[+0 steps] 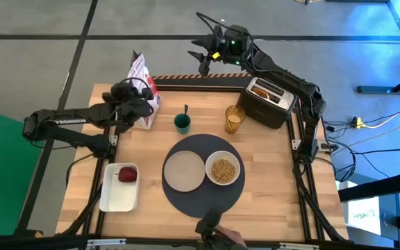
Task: Arrange a breakfast setting
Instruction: Adjust the cereal box
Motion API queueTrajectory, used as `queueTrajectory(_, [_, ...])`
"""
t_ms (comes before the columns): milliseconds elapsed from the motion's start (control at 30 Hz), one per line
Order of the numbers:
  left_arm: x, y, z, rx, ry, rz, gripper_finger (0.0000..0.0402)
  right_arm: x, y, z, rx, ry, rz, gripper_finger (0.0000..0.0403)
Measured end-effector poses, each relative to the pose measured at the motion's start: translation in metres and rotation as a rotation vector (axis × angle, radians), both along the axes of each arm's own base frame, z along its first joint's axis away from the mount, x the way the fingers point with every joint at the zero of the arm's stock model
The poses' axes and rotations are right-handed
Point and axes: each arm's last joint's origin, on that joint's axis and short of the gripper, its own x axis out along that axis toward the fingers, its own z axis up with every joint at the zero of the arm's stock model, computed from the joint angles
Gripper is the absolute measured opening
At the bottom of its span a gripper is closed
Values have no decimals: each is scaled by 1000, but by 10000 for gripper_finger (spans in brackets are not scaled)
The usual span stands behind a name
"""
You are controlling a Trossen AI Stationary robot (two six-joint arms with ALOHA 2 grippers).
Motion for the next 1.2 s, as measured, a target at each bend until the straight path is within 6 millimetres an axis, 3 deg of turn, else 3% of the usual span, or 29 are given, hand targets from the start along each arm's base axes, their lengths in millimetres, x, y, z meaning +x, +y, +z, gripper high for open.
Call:
queueTrajectory(167, [-1,-5,9,42,112,41,0,0,0,-1,1,2,0,179])
queueTrajectory(467, [-2,-1,-8,-18,162,10,7,0,1,-1,7,6,27,179])
queueTrajectory(833, [-1,3,-29,-175,32,-104,77,1,2,-1,38,-5,60,179])
queueTrajectory(1200, [-12,1,-8,-154,-23,-128,152,1,2,-1,47,-8,82,179])
